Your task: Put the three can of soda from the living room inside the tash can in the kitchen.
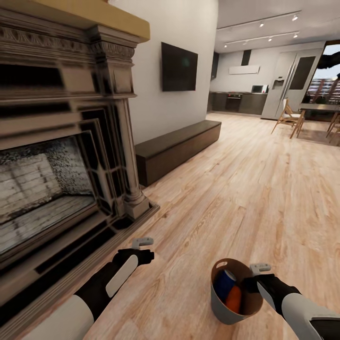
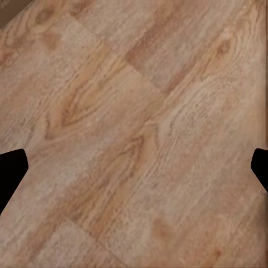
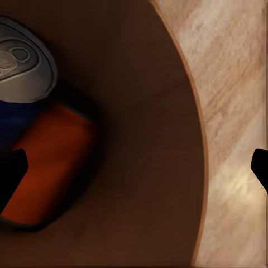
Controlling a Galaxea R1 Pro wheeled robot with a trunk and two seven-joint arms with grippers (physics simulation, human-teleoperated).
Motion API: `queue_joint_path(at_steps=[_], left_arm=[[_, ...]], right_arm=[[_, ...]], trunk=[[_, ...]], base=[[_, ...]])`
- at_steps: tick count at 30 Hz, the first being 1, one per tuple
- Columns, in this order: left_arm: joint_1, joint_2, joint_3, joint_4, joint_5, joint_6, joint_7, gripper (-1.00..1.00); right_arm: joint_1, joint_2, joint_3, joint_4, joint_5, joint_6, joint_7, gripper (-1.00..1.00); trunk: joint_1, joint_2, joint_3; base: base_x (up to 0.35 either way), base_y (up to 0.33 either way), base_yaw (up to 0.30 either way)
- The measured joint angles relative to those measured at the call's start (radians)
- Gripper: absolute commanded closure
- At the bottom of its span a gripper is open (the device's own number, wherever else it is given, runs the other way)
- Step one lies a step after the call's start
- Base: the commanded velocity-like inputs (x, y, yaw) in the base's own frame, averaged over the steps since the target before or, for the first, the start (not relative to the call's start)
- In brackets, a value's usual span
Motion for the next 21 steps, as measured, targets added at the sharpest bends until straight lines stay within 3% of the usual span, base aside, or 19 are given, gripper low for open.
queue_joint_path(at_steps=[15,21], left_arm=[[0.001,0.001,0.000,0.010,0.002,-0.033,-0.014,-1.00],[0.002,0.002,0.000,0.013,0.003,-0.043,-0.070,-1.00]], right_arm=[[0.000,0.001,-0.001,-0.001,-0.002,-0.001,-0.002,-1.00],[0.000,0.002,-0.001,-0.002,-0.002,-0.001,-0.003,-1.00]], trunk=[[-0.057,0.105,0.047],[-0.080,0.147,0.066]], base=[[0.000,0.000,0.000],[0.000,0.000,0.000]])
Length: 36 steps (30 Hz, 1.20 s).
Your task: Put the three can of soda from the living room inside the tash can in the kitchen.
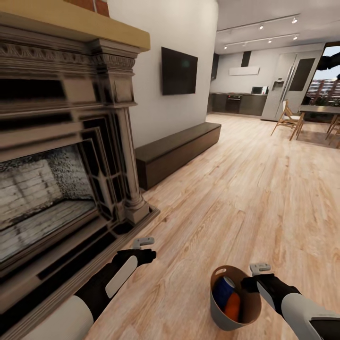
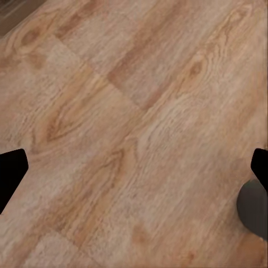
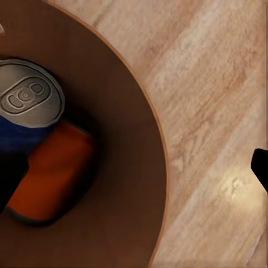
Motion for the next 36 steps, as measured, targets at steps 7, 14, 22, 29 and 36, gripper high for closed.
queue_joint_path(at_steps=[7,14,22,29,36], left_arm=[[0.001,0.000,0.000,0.002,-0.004,-0.002,-0.035,-1.00],[0.002,0.000,-0.001,0.002,-0.006,-0.003,-0.040,-1.00],[0.002,0.000,-0.001,0.003,-0.007,-0.003,-0.045,-1.00],[0.002,0.000,-0.001,0.004,-0.007,-0.005,-0.047,-1.00],[0.003,0.000,-0.002,0.004,-0.007,-0.039,-0.047,-1.00]], right_arm=[[0.000,0.000,0.000,-0.001,0.000,-0.001,0.000,-1.00],[0.000,0.003,0.001,0.000,-0.001,-0.046,-0.001,-1.00],[0.000,0.006,0.001,0.001,-0.001,-0.077,-0.002,-1.00],[0.000,0.007,0.001,0.001,-0.002,-0.079,-0.002,-1.00],[0.009,0.006,0.000,0.000,-0.001,-0.082,-0.002,-1.00]], trunk=[[-0.027,0.049,0.022],[-0.054,0.098,0.044],[-0.084,0.154,0.069],[-0.111,0.203,0.091],[-0.138,0.252,0.113]], base=[[0.000,0.000,0.000],[0.000,0.000,0.000],[0.000,0.000,0.000],[0.000,0.000,0.000],[0.000,0.000,0.000]])
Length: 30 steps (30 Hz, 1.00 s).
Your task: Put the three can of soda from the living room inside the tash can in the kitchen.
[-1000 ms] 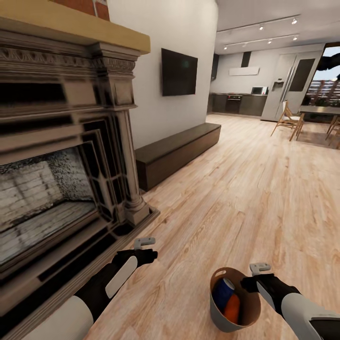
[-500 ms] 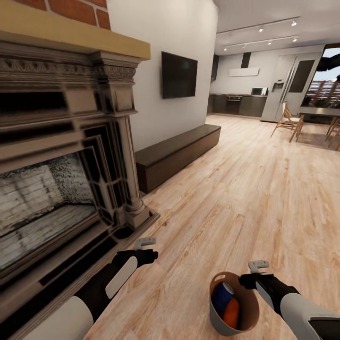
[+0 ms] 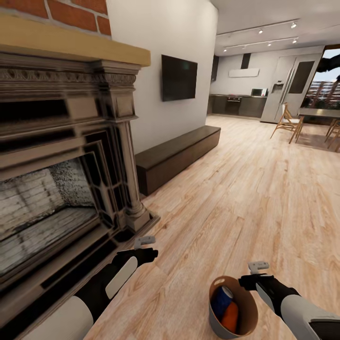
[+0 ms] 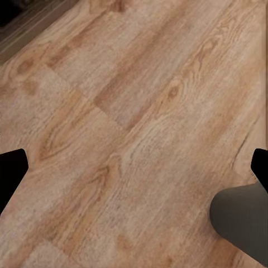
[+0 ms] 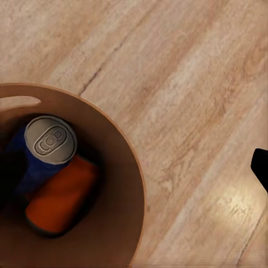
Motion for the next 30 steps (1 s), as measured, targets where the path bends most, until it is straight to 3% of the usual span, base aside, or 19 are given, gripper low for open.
queue_joint_path(at_steps=[7,16,30], left_arm=[[0.000,-0.001,-0.001,0.003,0.000,-0.005,0.000,-1.00],[-0.001,-0.001,-0.001,0.075,-0.002,-0.008,0.000,-1.00],[-0.001,-0.001,-0.001,0.083,-0.002,-0.009,0.000,-1.00]], right_arm=[[0.005,0.000,0.000,-0.001,0.001,0.000,0.000,-1.00],[0.005,0.001,0.001,-0.001,0.001,0.000,0.000,-1.00],[0.005,0.003,0.001,-0.001,0.001,0.000,0.000,-1.00]], trunk=[[-0.027,0.049,0.022],[-0.061,0.112,0.050],[-0.115,0.210,0.094]], base=[[0.000,0.000,0.000],[0.000,0.000,0.000],[0.000,0.000,0.000]])
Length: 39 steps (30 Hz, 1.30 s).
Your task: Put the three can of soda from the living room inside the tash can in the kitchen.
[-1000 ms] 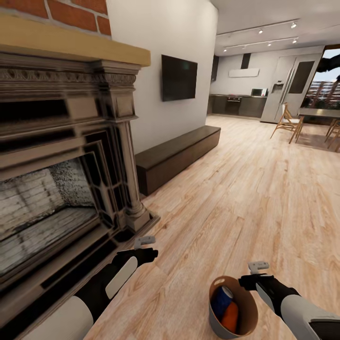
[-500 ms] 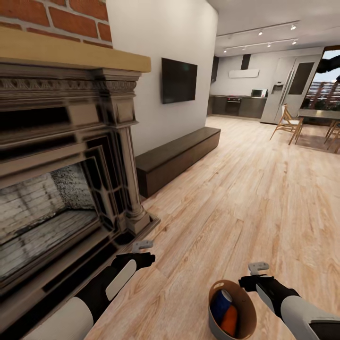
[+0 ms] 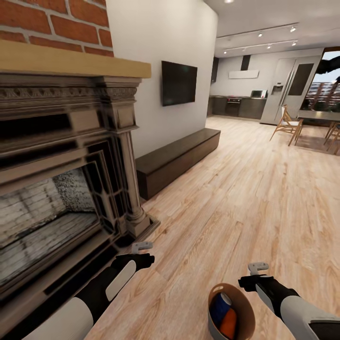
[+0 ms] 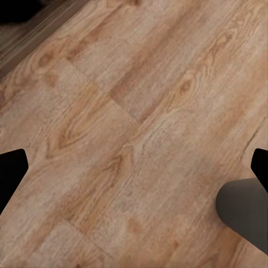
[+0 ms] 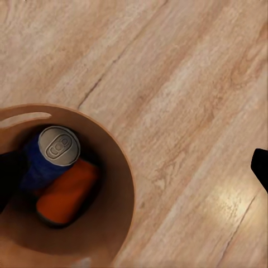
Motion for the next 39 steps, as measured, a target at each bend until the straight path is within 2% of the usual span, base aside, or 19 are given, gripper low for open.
queue_joint_path(at_steps=[14,24,39], left_arm=[[0.000,0.000,0.000,0.001,-0.001,0.000,-0.001,-1.00],[0.000,0.000,0.000,0.027,-0.001,-0.020,-0.001,-1.00],[0.000,0.000,0.000,0.030,-0.002,-0.037,-0.002,-1.00]], right_arm=[[0.000,0.002,0.001,0.000,-0.001,0.000,0.001,-1.00],[0.000,0.003,0.001,0.000,-0.002,0.000,0.000,-1.00],[0.000,0.003,0.001,-0.002,-0.002,-0.003,0.001,-1.00]], trunk=[[-0.054,0.098,0.045],[-0.092,0.168,0.090],[-0.149,0.273,0.158]], base=[[0.000,0.000,0.000],[0.000,0.000,-0.005],[0.000,0.000,-0.144]])
